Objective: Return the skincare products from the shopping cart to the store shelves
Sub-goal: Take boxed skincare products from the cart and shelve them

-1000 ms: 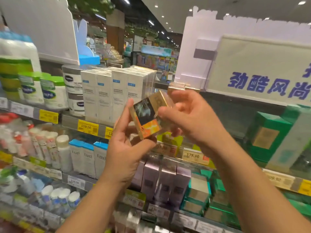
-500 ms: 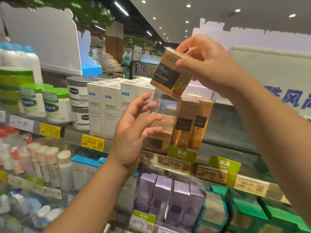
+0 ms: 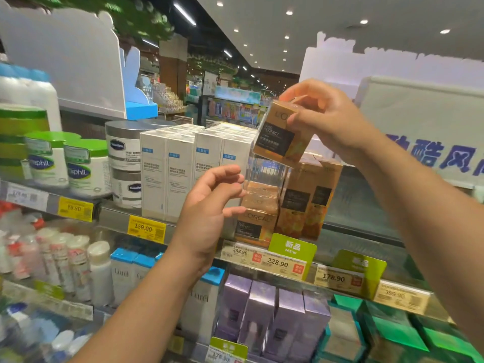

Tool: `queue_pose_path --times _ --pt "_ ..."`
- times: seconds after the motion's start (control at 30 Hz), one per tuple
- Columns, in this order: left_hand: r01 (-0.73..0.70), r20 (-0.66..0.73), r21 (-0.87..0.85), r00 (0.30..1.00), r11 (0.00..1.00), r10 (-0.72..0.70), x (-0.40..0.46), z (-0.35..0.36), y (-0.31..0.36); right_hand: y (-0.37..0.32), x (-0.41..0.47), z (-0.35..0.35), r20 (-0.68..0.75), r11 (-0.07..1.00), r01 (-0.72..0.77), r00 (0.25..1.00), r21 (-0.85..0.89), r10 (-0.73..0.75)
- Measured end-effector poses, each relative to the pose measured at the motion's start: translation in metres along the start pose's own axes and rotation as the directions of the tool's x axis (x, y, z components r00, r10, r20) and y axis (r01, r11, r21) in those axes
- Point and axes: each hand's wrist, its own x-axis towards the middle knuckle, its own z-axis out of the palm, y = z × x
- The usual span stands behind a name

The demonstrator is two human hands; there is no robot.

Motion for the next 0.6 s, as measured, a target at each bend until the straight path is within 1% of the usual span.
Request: queue_pose_path --times 0.2,0.37,0.6 --pt "0.028 -0.002 0.021 1.000 0.999 -0.028 0.0035 0.0035 0.0013 -0.0012 -0.0008 0.0050 0.020 0.990 -0.015 1.000 -0.137 0.018" --pt "0.036 0.005 0.041 0.999 0.999 -0.037 0.0061 0.0023 0.0008 0.0027 -0.0015 0.0061 0.014 0.984 -0.029 0.999 -0.173 0.032" --pt "0.054 -0.002 0.065 0.999 0.996 -0.054 0.0048 0.0012 -0.0032 0.0042 -0.0034 0.0087 0.103 0.965 -0.010 0.994 -0.261 0.038"
